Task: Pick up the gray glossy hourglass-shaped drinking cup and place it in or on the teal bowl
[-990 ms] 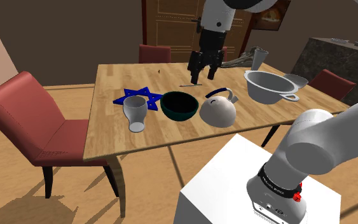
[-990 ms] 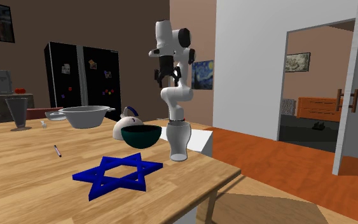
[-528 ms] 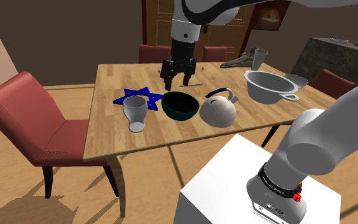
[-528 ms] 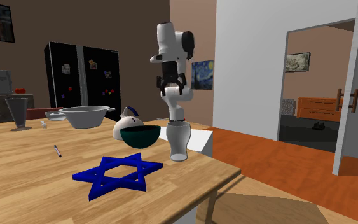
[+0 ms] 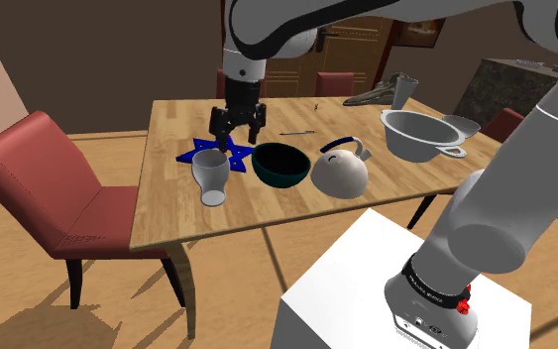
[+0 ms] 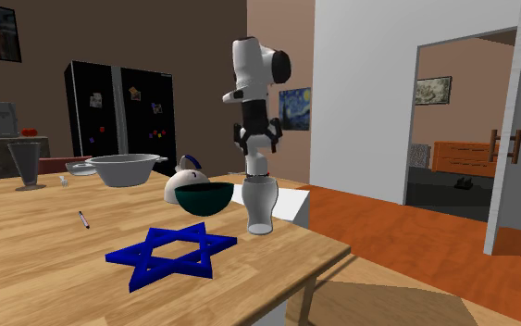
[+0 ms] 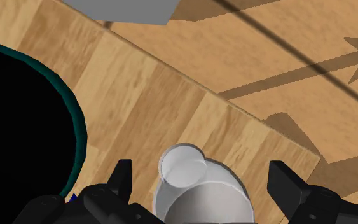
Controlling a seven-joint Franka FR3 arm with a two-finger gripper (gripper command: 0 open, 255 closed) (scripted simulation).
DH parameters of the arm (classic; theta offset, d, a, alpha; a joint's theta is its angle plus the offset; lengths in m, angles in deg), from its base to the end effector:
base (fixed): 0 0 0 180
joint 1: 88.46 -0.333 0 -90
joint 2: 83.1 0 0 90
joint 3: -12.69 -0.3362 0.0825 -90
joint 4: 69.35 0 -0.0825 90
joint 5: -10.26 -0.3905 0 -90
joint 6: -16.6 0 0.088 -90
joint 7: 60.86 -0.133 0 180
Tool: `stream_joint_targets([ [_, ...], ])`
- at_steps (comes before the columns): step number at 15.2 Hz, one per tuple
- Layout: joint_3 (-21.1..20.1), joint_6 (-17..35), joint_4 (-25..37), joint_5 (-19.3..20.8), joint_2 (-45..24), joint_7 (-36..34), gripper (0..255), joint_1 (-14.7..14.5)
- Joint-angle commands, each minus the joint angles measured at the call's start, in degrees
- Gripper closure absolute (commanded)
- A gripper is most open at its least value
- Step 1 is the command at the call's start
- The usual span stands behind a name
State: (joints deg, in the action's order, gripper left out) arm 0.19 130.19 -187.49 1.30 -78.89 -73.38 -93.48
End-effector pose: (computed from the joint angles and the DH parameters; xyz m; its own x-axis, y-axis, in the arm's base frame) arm 0.5064 0.1758 0.4576 0.9989 0.0257 -0.0383 0.0209 -0.9924 -0.1211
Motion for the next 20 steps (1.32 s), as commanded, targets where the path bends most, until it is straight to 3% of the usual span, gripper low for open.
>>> stream_joint_targets([
  [1,-0.67,0.75,4.38,0.67,-5.16,-0.78,0,-0.48],
  [8,-2.00,1.63,17.88,3.15,-19.70,-3.10,0,-2.94],
  [15,-2.07,6.45,14.89,3.42,-21.52,-3.26,0,-3.46],
  [20,-2.07,6.84,14.67,3.45,-21.69,-3.28,0,-3.51],
])
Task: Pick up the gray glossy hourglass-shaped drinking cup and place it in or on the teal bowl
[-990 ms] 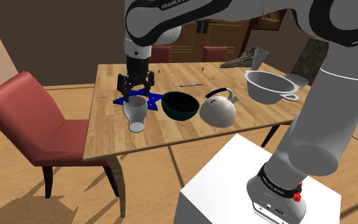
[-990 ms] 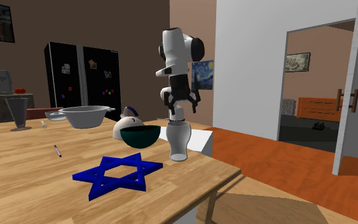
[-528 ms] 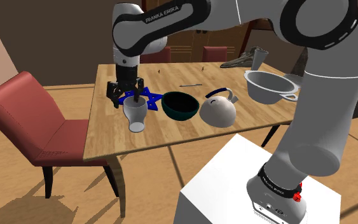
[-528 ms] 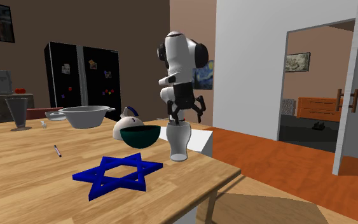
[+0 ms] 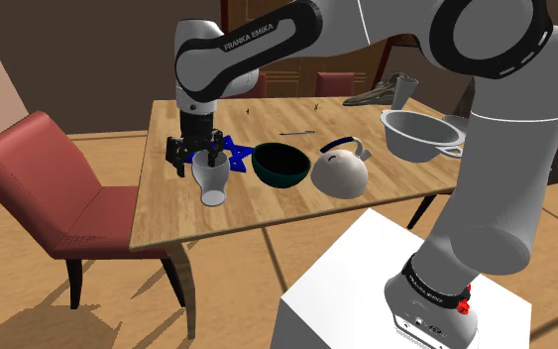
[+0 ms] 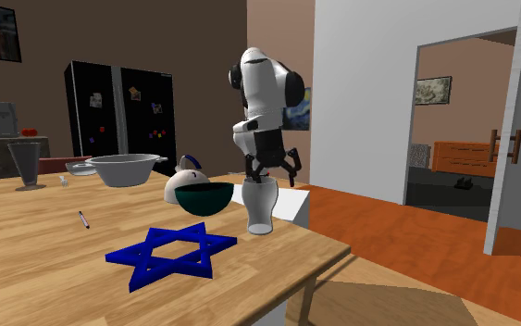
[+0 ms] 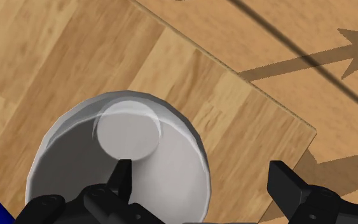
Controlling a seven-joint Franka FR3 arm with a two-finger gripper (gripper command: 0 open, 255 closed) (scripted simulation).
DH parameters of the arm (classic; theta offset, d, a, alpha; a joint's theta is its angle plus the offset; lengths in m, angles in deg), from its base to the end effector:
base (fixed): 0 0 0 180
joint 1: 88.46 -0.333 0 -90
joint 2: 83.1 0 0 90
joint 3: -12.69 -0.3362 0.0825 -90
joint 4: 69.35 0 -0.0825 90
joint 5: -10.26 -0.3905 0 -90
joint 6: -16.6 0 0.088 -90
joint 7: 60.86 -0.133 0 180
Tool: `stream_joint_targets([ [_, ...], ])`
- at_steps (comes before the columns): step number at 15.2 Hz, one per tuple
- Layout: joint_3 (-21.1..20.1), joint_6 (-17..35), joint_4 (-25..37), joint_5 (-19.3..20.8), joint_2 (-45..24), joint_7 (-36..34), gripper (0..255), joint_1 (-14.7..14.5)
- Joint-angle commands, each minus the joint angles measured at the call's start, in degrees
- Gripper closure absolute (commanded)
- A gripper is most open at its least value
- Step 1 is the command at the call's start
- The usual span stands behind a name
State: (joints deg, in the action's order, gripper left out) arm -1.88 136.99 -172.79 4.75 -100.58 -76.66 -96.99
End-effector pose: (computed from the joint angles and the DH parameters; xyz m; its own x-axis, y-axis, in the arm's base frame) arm 0.5934 0.2494 0.3718 0.9963 0.0709 -0.0484 0.0629 -0.9866 -0.1503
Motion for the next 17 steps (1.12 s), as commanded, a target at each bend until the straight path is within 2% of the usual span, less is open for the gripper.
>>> stream_joint_targets([
  [1,0.00,0.04,-0.03,0.00,0.00,0.00,0,0.00],
  [3,0.00,0.03,-0.02,0.00,0.00,0.00,0,0.00],
  [4,0.00,0.03,-0.02,0.00,0.00,0.00,255,0.00],
  [13,0.00,0.04,-0.03,0.00,0.00,0.00,255,0.00],
  [17,-0.07,-2.67,1.57,-0.15,1.14,-0.21,255,0.09],
])
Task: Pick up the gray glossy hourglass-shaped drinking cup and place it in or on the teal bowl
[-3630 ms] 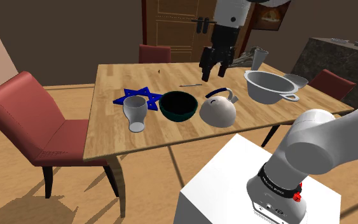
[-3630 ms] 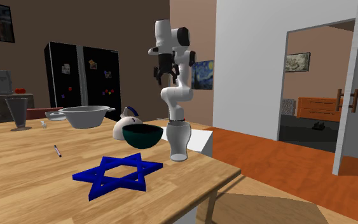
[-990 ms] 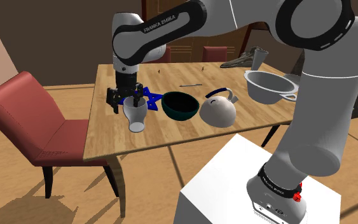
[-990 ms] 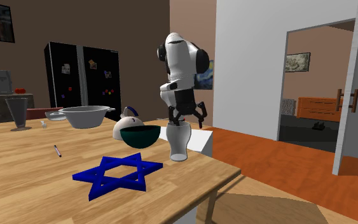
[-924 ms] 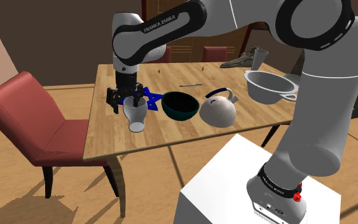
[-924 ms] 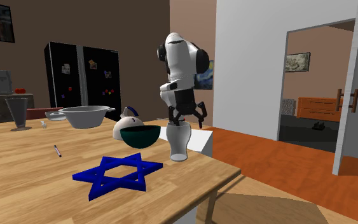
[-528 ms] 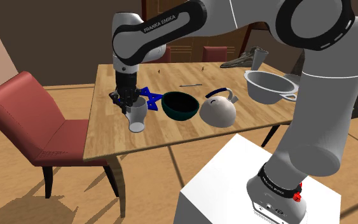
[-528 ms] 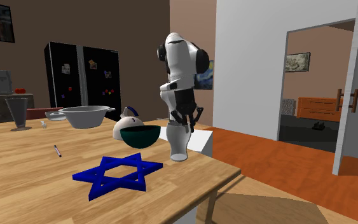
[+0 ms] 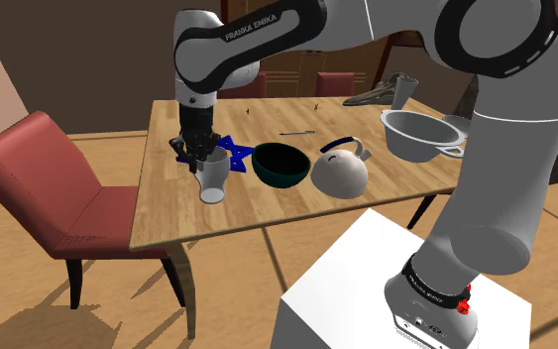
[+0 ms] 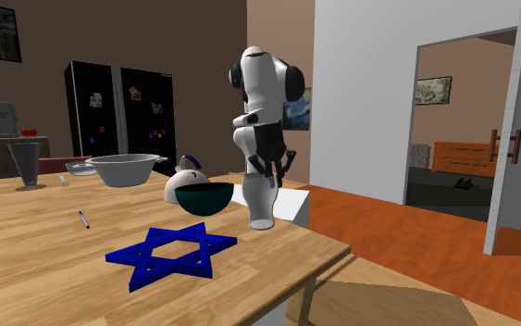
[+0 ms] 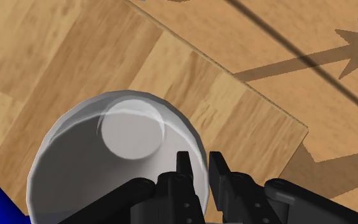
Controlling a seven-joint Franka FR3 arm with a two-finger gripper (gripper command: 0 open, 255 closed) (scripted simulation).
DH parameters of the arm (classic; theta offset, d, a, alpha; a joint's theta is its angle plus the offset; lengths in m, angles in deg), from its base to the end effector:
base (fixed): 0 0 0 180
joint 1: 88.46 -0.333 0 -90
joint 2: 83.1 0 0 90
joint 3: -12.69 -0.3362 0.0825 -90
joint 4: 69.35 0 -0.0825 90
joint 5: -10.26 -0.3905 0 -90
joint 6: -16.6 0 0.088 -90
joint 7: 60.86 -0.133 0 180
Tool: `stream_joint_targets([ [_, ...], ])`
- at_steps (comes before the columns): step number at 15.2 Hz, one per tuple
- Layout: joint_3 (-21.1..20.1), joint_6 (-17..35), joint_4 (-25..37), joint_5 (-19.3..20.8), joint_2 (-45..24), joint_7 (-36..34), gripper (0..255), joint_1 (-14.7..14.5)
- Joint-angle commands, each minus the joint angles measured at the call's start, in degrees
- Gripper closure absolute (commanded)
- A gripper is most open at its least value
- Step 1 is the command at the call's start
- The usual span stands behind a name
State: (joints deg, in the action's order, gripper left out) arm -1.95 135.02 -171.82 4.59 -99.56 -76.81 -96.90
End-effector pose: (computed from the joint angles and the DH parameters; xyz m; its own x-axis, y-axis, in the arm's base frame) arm 0.5923 0.2492 0.3880 0.9963 0.0707 -0.0487 0.0627 -0.9866 -0.1503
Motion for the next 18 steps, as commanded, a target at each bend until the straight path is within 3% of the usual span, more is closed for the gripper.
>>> stream_joint_targets([
  [1,-0.02,-1.38,1.03,-0.02,0.38,-0.12,255,0.03],
  [18,-0.18,-13.50,10.63,-0.21,3.03,-1.36,255,0.19],
])
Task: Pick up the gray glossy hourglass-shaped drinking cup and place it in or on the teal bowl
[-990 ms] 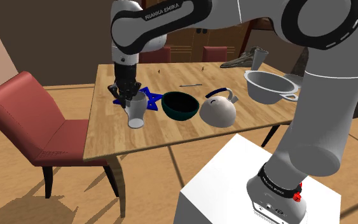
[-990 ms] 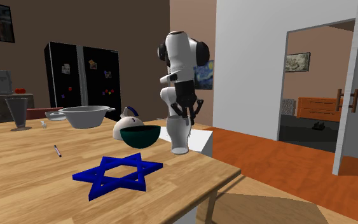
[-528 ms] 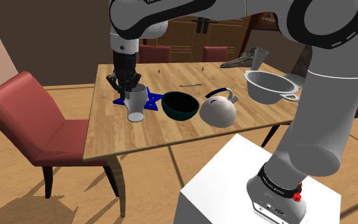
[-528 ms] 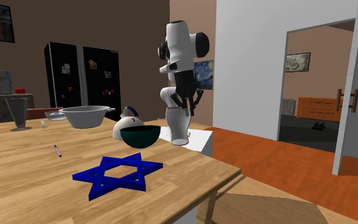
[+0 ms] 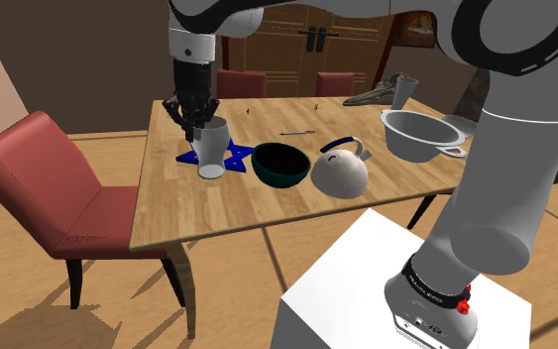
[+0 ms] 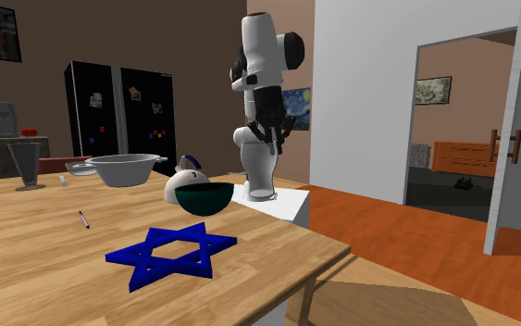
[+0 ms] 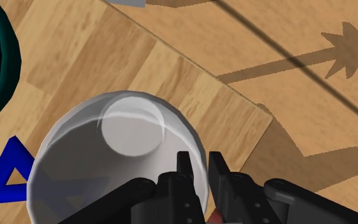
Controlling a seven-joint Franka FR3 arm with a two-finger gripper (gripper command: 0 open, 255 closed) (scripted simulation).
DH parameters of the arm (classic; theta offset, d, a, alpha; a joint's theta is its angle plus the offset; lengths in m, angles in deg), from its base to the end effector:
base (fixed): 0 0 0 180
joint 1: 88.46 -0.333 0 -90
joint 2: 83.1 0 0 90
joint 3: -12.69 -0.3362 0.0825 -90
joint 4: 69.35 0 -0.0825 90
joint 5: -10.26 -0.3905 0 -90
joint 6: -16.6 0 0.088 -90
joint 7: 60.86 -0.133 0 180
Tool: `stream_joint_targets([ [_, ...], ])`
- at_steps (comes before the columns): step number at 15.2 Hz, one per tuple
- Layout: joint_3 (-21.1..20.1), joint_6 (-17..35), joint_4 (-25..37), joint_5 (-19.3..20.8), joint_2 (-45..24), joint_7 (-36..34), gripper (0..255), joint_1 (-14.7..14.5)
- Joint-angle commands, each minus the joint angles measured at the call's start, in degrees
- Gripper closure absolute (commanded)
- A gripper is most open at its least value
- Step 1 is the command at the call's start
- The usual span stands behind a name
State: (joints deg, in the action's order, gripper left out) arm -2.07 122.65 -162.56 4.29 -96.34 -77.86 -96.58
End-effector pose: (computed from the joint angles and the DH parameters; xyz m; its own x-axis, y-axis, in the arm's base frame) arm 0.5917 0.2474 0.4819 0.9963 0.0707 -0.0488 0.0627 -0.9867 -0.1501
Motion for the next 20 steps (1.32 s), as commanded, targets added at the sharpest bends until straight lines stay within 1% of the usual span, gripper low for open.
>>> stream_joint_targets([
  [1,-0.06,-1.87,2.08,0.11,-0.16,-0.40,255,-0.13],
  [11,-0.14,-9.16,9.72,0.34,-0.45,-1.37,255,-0.27],
  [15,1.50,-9.98,4.21,-1.34,5.36,3.43,255,3.04],
  [20,4.23,-11.97,-0.56,-2.65,11.31,9.58,255,6.65],
])
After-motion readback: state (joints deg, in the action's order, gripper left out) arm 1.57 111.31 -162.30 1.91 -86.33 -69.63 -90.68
